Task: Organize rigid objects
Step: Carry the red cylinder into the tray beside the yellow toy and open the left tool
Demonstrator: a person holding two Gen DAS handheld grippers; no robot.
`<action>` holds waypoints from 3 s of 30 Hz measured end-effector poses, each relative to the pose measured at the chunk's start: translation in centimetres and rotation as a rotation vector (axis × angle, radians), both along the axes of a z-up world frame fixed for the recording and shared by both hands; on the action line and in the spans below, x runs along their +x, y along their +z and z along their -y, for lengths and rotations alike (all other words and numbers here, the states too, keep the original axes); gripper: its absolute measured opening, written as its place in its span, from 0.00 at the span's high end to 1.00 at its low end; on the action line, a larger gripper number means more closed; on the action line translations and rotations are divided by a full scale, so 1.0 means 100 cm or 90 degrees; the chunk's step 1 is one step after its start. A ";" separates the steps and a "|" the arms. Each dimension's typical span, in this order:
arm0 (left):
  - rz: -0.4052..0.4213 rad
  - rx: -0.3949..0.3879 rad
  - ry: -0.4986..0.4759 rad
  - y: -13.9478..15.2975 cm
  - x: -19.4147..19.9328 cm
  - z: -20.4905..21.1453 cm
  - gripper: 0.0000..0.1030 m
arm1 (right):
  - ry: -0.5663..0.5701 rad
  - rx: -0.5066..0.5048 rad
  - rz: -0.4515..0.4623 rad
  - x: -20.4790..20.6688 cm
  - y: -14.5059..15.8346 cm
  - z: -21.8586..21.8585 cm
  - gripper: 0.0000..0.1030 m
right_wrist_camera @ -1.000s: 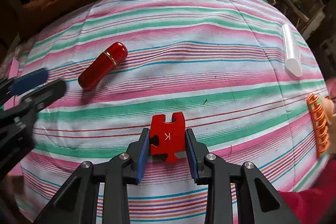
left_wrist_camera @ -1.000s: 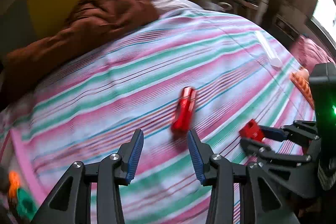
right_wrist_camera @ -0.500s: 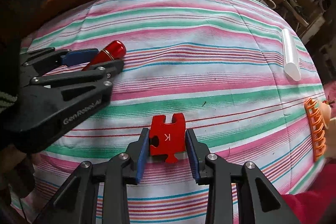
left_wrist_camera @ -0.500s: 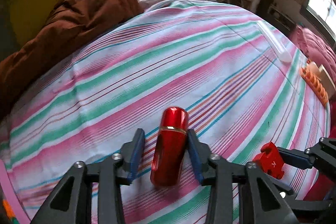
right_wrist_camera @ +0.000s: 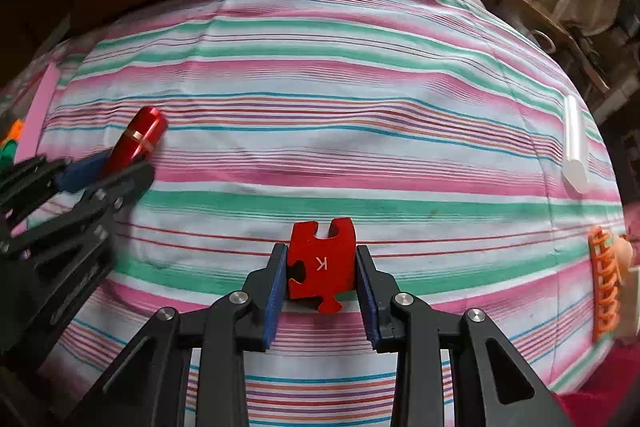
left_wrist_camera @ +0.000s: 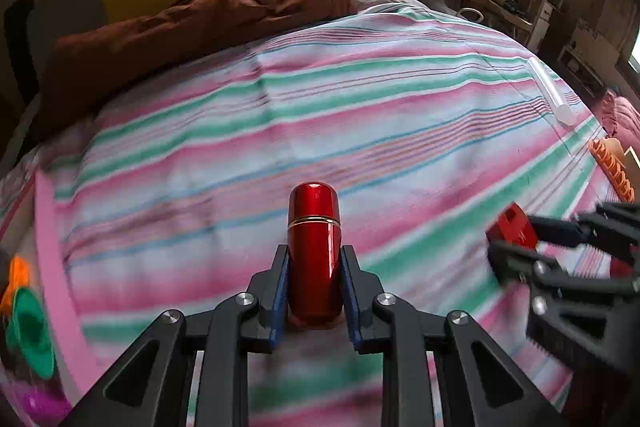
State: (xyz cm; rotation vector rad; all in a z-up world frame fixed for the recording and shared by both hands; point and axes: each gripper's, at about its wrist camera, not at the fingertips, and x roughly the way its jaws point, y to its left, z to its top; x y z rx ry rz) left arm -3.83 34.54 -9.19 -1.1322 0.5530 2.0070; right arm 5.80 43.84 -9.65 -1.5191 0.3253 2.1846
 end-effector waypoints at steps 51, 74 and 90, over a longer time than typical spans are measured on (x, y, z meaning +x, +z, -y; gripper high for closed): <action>-0.093 0.113 0.267 0.087 0.027 0.257 0.77 | 0.041 0.078 0.016 -0.001 -0.010 0.015 0.68; 0.038 0.168 0.263 0.056 0.010 0.268 0.77 | 0.052 0.098 0.024 -0.004 -0.010 0.016 0.67; 0.077 0.119 0.253 0.021 -0.008 0.245 0.73 | 0.054 0.104 0.026 -0.005 -0.010 0.016 0.67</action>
